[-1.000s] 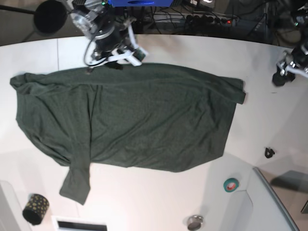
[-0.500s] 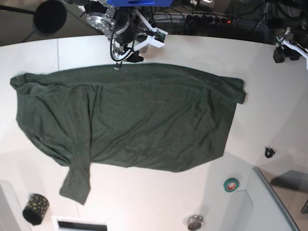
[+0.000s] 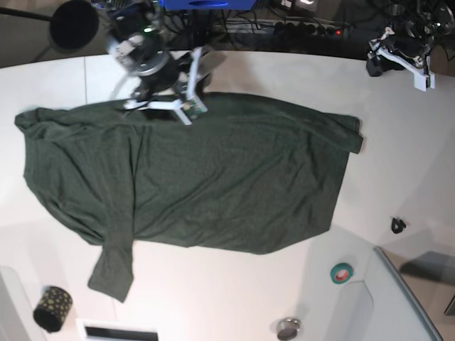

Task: Layout the t-shirt on the table in an organized manner, then fold the t-shirt properly
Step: 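Lower both grippers onto the shirt edge corners and grasp them, then hold the shirt edge corners and stretch them apart with both grippers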

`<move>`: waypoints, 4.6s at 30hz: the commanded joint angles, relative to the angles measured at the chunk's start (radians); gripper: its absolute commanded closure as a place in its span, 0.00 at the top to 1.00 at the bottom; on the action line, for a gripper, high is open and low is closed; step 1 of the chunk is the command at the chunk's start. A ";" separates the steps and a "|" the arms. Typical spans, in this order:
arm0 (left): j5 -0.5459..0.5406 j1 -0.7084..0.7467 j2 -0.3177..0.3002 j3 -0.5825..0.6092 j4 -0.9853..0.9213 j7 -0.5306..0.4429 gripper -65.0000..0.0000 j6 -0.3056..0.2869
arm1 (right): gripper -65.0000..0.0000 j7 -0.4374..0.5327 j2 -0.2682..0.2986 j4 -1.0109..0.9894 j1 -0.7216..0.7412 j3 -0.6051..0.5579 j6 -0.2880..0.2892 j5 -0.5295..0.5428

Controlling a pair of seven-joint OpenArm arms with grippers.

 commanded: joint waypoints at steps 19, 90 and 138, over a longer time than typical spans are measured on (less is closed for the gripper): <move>-0.012 -0.099 0.051 0.003 0.043 0.069 0.64 -0.010 | 0.51 0.004 -0.027 0.120 -0.055 0.628 0.001 0.338; -0.006 -0.318 0.041 0.000 -0.290 0.068 0.27 -0.010 | 0.51 0.003 0.013 -0.046 -0.062 0.893 0.107 0.615; -0.007 -0.333 0.000 0.001 -0.338 0.075 0.00 -0.010 | 0.69 -0.272 0.064 -0.702 0.225 1.275 0.486 1.137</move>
